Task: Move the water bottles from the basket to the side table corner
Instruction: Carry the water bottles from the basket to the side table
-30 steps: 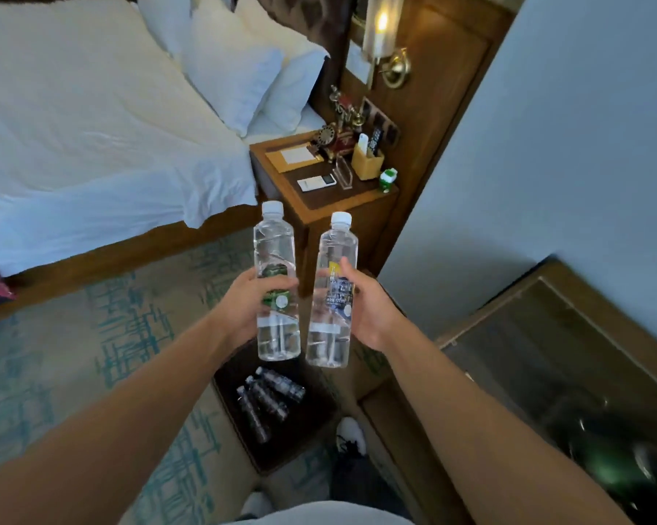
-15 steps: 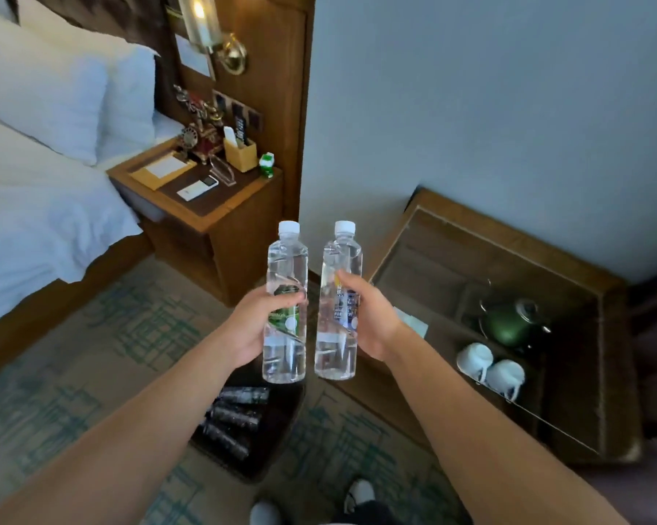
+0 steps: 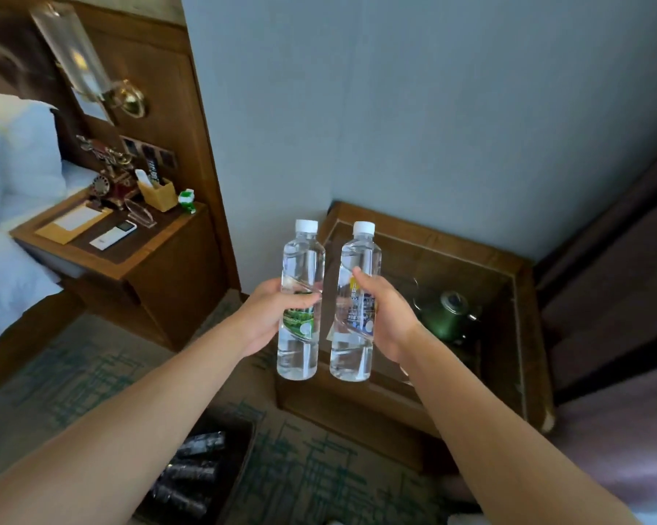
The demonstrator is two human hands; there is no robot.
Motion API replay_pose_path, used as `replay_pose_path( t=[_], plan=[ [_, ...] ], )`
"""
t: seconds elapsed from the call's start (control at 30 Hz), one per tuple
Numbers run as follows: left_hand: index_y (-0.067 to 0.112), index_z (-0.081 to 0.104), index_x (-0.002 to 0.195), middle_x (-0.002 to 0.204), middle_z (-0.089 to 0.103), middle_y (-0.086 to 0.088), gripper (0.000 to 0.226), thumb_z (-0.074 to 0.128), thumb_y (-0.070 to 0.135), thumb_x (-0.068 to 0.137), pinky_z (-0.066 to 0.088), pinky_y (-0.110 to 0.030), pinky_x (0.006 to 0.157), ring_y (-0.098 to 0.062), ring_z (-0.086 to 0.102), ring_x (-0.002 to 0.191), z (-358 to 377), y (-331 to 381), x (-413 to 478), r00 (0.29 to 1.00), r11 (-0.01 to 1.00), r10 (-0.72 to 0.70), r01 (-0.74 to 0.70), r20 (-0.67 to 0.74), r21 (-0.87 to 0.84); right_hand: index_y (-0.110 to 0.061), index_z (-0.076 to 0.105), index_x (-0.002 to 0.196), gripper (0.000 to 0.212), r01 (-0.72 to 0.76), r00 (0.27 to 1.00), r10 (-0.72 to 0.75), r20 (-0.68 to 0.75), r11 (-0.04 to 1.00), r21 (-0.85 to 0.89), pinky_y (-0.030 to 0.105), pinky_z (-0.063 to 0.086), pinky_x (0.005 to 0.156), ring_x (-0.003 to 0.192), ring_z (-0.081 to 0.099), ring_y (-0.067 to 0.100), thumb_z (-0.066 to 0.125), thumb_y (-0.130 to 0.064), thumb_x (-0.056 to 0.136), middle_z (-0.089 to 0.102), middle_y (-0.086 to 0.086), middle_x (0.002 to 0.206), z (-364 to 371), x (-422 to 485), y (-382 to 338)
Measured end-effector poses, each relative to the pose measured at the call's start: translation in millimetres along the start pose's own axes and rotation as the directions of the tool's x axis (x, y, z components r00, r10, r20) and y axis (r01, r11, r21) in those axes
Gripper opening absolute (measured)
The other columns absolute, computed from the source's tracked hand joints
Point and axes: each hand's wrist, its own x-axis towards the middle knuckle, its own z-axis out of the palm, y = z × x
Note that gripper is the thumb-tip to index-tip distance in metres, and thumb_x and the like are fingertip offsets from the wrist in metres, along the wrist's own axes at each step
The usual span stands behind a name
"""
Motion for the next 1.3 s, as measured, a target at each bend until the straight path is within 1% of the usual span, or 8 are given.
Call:
replay_pose_path(
  t=[0.17, 0.33, 0.43, 0.6, 0.67, 0.77, 0.97, 1.3],
  plan=[
    [0.012, 0.068, 0.124, 0.12, 0.074, -0.004, 0.038, 0.073, 0.012, 0.086, 0.043, -0.049, 0.109, -0.024, 0.067, 0.116, 51, 4, 22, 1.0, 0.999, -0.006, 0.005, 0.027, 0.035, -0.025, 0.061, 0.122, 0.052, 0.025, 0.998, -0.025, -0.066, 1.0, -0.001, 0.039, 0.057, 0.082, 0.106, 0.071, 0.026, 0.072, -0.056, 0.082, 0.071, 0.006, 0.12, -43, -5, -13],
    [0.017, 0.068, 0.122, 0.118, 0.075, 0.0, 0.044, 0.078, 0.012, 0.08, 0.042, -0.047, 0.11, -0.021, 0.066, 0.117, 88, -3, 45, 0.999, 0.993, -0.021, 0.015, 0.05, 0.12, -0.008, 0.058, 0.119, 0.059, 0.035, 0.992, -0.034, -0.122, 0.999, 0.01, 0.036, 0.059, 0.071, 0.096, 0.076, 0.028, 0.079, -0.047, 0.08, 0.074, 0.014, 0.112, -86, -11, -9],
    [0.018, 0.068, 0.12, 0.115, 0.076, 0.0, 0.044, 0.081, 0.01, 0.078, 0.043, -0.047, 0.109, -0.021, 0.067, 0.114, 102, -14, 59, 0.999, 0.986, -0.014, 0.007, 0.043, 0.169, -0.005, 0.057, 0.107, 0.056, 0.03, 0.986, -0.031, -0.165, 0.999, -0.013, 0.044, 0.061, 0.08, 0.096, 0.075, 0.031, 0.083, -0.043, 0.076, 0.075, 0.014, 0.105, -106, -10, -5],
    [0.017, 0.067, 0.12, 0.113, 0.076, -0.003, 0.049, 0.084, 0.011, 0.074, 0.045, -0.051, 0.108, -0.023, 0.067, 0.113, 109, -32, 85, 0.997, 0.973, -0.072, 0.062, 0.033, 0.224, -0.002, 0.057, 0.115, 0.051, -0.004, 0.972, -0.004, -0.235, 0.999, -0.032, 0.038, 0.057, 0.077, 0.097, 0.073, 0.022, 0.082, -0.032, 0.082, 0.074, 0.013, 0.11, -130, 2, 9],
    [0.018, 0.067, 0.119, 0.112, 0.076, -0.002, 0.06, 0.089, 0.02, 0.064, 0.046, -0.052, 0.107, -0.023, 0.068, 0.112, 106, -38, 99, 0.995, 0.966, -0.094, 0.084, 0.029, 0.246, -0.008, 0.059, 0.115, 0.047, -0.012, 0.964, 0.005, -0.266, 1.0, -0.023, 0.05, 0.056, 0.093, 0.106, 0.071, 0.026, 0.083, -0.029, 0.08, 0.075, 0.008, 0.111, -138, 16, 15],
    [0.023, 0.066, 0.118, 0.11, 0.076, 0.0, 0.075, 0.094, 0.027, 0.048, 0.047, -0.048, 0.105, -0.02, 0.069, 0.11, 97, -45, 127, 0.993, 0.953, -0.119, 0.115, -0.003, 0.279, -0.015, 0.06, 0.12, 0.046, -0.013, 0.948, 0.013, -0.319, 1.0, 0.005, 0.046, 0.055, 0.092, 0.107, 0.069, 0.024, 0.083, -0.019, 0.081, 0.074, 0.003, 0.111, -146, 42, 22],
    [0.023, 0.061, 0.12, 0.114, 0.071, -0.001, 0.064, 0.088, 0.0, 0.067, 0.047, -0.05, 0.103, -0.021, 0.064, 0.111, 75, -45, 190, 0.983, 0.945, -0.179, 0.186, -0.049, 0.27, -0.029, 0.056, 0.116, 0.054, -0.05, 0.884, 0.026, -0.467, 0.998, -0.038, 0.059, 0.048, 0.106, 0.112, 0.068, 0.025, 0.086, -0.031, 0.071, 0.072, 0.001, 0.117, -158, 100, 16],
    [0.025, 0.06, 0.12, 0.115, 0.069, -0.002, 0.068, 0.088, -0.004, 0.064, 0.054, -0.043, 0.082, -0.025, 0.064, 0.11, 35, -42, 268, 0.958, 0.907, -0.28, 0.286, -0.065, 0.31, -0.034, 0.045, 0.118, 0.059, -0.205, 0.773, 0.065, -0.631, 0.967, -0.152, 0.053, 0.055, 0.097, 0.107, 0.066, 0.024, 0.082, -0.024, 0.073, 0.065, -0.003, 0.112, -163, 165, 15]
  ],
)
